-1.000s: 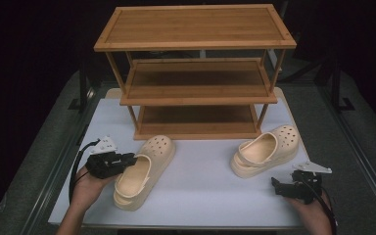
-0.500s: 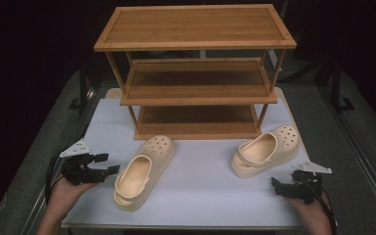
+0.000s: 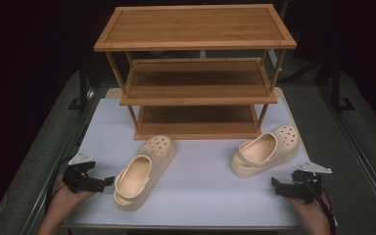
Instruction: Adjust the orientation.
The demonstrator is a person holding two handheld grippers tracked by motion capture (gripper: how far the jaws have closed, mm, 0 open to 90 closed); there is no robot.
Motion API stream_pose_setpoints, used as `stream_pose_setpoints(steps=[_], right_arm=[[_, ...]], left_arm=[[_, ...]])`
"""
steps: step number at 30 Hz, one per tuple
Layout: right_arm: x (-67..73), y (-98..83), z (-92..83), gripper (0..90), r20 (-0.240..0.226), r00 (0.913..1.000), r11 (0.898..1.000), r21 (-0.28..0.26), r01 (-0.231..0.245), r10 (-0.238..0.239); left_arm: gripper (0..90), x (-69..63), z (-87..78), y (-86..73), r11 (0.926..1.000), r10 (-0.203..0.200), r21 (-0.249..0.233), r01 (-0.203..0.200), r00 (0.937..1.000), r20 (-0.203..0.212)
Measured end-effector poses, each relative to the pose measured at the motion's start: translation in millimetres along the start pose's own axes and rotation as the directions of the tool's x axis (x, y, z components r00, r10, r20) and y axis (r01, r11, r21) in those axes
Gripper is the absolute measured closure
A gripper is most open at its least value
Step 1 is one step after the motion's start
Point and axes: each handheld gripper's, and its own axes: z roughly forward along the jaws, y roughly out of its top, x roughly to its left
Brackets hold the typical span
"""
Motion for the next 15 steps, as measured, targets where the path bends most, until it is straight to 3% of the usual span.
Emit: stream_pose_setpoints(steps=[2, 4, 15], right_arm=[[0.0, 0.0, -0.1, 3.6, 0.000, 1.0000, 1.000, -0.001, 0.000, 0.000], [0.0, 0.1, 0.0, 3.5, 0.000, 1.0000, 1.000, 0.001, 0.001, -0.001], [0.4, 0.7, 0.5, 2.0, 0.011, 0.9999, 1.000, 0.005, -0.002, 0.002]], left_arm=[[0.0, -1.5, 5.7, -3.4, 0.9999, 0.014, 0.004, -0.014, 0.9999, -0.007], [0.0, -3.7, 8.0, -6.8, 0.9981, 0.056, -0.026, -0.057, 0.9981, -0.028], [0.0, -3.8, 8.4, -6.8, 0.9983, 0.053, -0.023, -0.054, 0.9982, -0.028]])
